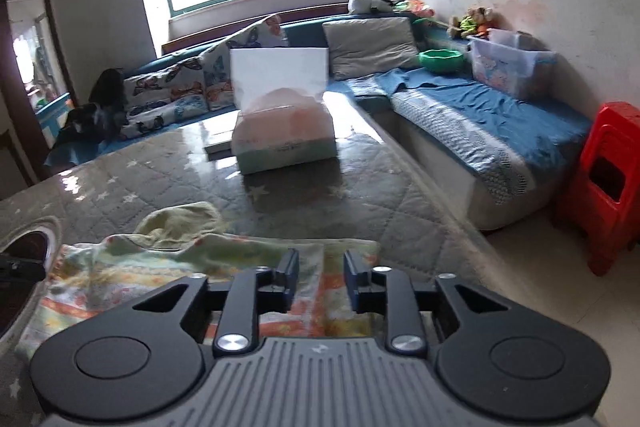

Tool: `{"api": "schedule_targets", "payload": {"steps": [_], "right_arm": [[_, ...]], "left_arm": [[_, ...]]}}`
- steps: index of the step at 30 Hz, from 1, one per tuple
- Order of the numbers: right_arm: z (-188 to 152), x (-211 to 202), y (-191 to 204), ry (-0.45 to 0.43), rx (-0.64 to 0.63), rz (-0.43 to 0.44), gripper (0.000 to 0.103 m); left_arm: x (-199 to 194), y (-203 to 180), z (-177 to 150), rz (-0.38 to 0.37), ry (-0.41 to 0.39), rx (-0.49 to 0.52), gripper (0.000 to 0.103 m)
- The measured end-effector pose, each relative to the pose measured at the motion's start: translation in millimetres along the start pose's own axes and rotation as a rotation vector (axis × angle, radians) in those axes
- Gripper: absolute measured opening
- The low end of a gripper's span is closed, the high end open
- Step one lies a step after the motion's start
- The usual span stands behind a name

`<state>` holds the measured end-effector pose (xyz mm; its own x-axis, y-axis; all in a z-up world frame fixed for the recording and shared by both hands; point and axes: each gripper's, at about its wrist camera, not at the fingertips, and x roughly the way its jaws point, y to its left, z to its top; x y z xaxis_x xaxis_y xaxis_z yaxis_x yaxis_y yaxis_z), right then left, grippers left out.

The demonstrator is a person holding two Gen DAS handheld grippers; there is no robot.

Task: Fold clothes

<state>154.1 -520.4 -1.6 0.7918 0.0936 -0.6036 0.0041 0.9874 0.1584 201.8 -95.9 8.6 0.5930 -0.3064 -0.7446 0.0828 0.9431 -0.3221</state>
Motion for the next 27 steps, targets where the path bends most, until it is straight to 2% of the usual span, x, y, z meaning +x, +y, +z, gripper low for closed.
{"api": "schedule_targets", "payload": {"steps": [1,4,6,11,21,27], "right_arm": [[0,1,2,0.004,-0.002,0.014,0.039],[0,9,13,0.02,-0.014,0.053,0.041],[0,16,21,0.031,-0.025,0.067,0.045],[-1,33,36,0.058,-0.052,0.086,0.046],[0,49,46,0.078,-0.103,0.086,0.053],[1,43,49,0.083,-0.113,0.091,0.059]], "left_arm": [[0,-2,2,-0.001,-0.005,0.001,0.04],[-1,-16,5,-0.036,-0.009,0.029,0.04],[3,-27,6,-0.063,-0.003,0.047,0.044],[21,-54,7,-0.107,0.033,0.081,0.046],[59,-71,7,-0.082,0.076,0.119,0.046],[59,-73,6,-0.072,0.067,0.127,0.05]]}}
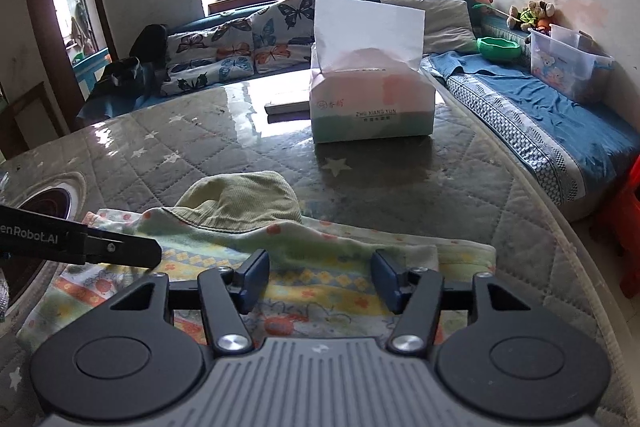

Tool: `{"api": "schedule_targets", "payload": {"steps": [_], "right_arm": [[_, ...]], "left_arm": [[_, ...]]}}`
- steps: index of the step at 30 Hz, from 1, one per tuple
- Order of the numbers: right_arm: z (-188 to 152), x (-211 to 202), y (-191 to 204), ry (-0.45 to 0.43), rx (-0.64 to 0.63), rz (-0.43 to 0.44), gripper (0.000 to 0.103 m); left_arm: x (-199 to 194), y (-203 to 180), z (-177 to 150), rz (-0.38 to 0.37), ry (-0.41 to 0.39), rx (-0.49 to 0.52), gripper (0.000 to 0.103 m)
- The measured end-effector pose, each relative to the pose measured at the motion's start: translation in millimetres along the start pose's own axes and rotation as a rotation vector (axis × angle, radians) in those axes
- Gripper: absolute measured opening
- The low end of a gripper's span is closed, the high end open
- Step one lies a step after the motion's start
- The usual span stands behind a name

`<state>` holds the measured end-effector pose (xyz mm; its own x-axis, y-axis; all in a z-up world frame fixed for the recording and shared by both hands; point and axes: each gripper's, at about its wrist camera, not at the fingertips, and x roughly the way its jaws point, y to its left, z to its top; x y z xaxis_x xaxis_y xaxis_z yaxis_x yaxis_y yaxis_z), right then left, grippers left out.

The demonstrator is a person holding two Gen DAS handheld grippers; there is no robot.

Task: Fold clothes

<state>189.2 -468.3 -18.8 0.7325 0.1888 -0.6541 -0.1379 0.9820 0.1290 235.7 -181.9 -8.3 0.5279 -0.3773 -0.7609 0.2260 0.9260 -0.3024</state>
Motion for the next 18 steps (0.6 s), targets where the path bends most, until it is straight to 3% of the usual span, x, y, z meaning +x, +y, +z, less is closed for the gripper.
{"api": "schedule_targets", "payload": {"steps": [7,18], "right_arm": [[-5,-15,9,0.001,-0.013,0.021,0.071],[-27,-33,27,0.024,-0.047,0.028,0.078]], "left_arm": [[-13,-7,-9,0.002,-0.013,0.029,0.057],[-35,-12,-36,0.038,-0.036,0.101,0.068]]}}
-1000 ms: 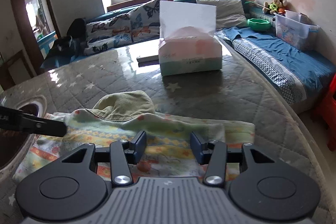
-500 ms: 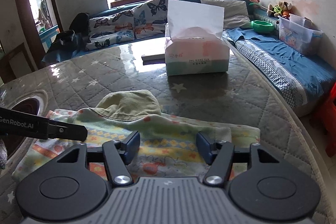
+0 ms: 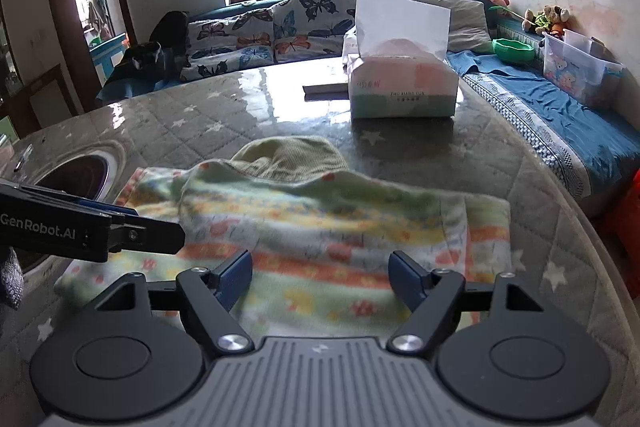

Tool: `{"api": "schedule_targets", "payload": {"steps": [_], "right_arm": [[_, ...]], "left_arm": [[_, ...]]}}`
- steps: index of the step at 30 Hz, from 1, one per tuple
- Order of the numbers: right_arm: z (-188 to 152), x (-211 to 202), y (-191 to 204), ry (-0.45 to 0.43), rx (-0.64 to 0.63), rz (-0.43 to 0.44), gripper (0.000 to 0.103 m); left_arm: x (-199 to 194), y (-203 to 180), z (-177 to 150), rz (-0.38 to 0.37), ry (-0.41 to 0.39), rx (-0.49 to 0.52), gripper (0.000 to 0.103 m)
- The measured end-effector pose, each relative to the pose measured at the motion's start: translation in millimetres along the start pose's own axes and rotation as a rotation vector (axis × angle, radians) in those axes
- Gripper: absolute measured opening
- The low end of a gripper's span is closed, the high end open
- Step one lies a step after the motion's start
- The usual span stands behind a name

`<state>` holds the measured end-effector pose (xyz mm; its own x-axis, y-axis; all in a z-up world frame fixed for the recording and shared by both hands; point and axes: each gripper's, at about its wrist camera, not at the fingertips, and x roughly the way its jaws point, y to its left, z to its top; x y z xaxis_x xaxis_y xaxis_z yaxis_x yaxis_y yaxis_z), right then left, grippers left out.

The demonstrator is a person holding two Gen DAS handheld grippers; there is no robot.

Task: Fold clothes

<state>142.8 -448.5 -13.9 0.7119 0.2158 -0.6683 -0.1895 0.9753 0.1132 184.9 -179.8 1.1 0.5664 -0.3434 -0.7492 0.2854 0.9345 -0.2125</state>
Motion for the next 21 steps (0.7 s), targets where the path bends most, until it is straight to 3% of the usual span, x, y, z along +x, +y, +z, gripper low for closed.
{"api": "schedule_targets", "payload": {"steps": [10,21], "right_arm": [[-19,-19,8,-0.001,-0.017,-0.026,0.079],[-34,-34,4,-0.013,0.02,-0.035,0.082]], "left_arm": [[-12,1,-21,0.037,-0.011,0.046,0.07],[-18,6,-38,0.059,-0.024,0.059,0.082]]}}
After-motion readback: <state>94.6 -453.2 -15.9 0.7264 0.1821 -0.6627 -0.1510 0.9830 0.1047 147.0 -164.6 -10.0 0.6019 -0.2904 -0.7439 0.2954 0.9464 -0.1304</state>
